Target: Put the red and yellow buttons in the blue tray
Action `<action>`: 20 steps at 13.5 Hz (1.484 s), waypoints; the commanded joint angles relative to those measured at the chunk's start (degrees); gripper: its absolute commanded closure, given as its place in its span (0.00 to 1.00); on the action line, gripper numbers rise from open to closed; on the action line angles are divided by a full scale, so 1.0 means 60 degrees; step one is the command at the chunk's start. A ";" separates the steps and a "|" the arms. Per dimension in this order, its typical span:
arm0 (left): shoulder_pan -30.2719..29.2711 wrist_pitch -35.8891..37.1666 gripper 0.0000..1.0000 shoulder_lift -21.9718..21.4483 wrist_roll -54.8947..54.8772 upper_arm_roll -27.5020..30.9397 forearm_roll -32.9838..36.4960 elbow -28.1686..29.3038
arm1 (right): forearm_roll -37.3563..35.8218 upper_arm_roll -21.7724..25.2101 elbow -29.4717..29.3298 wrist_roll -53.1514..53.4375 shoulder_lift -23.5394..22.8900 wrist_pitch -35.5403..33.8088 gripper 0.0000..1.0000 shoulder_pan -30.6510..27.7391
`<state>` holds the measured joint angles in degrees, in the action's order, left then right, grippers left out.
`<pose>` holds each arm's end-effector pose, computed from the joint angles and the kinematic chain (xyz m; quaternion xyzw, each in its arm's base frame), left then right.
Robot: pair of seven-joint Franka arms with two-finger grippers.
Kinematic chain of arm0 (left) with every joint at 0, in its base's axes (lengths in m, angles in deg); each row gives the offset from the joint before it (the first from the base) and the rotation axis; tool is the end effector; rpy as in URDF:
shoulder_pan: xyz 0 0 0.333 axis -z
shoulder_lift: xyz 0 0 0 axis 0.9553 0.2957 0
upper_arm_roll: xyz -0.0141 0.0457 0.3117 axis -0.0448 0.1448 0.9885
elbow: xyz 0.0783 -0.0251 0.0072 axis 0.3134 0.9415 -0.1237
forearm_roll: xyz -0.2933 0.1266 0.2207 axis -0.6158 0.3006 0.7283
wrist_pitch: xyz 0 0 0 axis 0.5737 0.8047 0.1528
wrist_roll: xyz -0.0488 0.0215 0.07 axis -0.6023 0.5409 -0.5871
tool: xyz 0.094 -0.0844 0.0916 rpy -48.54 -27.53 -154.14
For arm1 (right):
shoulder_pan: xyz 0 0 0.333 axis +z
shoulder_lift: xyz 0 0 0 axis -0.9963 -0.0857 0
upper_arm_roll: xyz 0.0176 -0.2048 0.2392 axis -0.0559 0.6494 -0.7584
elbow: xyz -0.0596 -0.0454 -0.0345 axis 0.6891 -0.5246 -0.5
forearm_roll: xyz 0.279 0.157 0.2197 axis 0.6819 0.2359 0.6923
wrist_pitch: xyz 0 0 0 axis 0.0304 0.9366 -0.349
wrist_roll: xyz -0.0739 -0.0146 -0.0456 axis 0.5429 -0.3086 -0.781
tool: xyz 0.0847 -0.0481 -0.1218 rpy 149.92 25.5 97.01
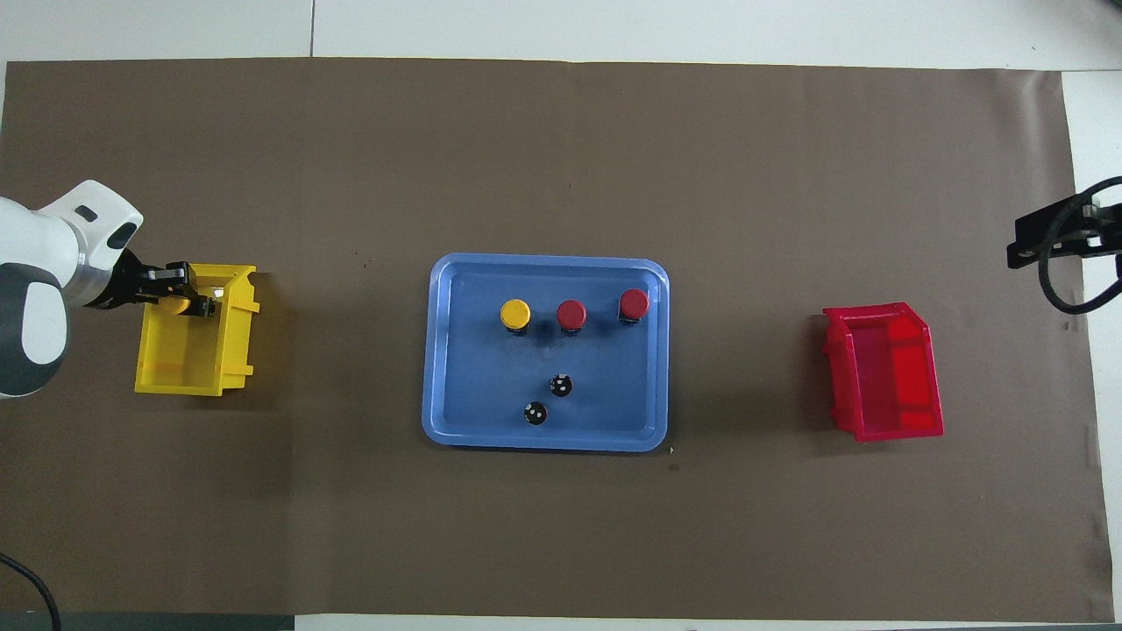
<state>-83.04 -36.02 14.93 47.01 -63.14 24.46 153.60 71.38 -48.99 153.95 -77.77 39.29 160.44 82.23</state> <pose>0.5631 0.0203 0.3472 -0.9992 -0.0344 0.0181 0.0010 0.5413 -0.0413 0.5689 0.9973 -0.0579 -0.0439 0.0121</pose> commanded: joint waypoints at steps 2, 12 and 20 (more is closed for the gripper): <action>0.0211 0.2788 0.95 -0.0521 0.0673 -0.0103 -0.0678 -0.1761 | 0.0058 0.0095 0.0909 -0.0452 0.0509 0.0400 0.00 -0.0154; 0.1558 0.0892 0.98 0.0090 0.5481 -0.3179 -0.0928 -0.1663 | 0.0000 0.0095 0.0923 -0.0160 0.0597 0.0415 0.00 -0.0022; 0.2263 -0.1073 0.98 0.1278 0.7254 -0.3458 0.0448 -0.1061 | 0.0000 0.0051 0.0968 -0.0158 0.0612 0.0386 0.00 -0.0022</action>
<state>-69.90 -40.62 21.35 88.06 -83.61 25.07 146.73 71.39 -48.51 157.81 -79.04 41.47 161.64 82.48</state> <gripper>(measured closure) 0.586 0.000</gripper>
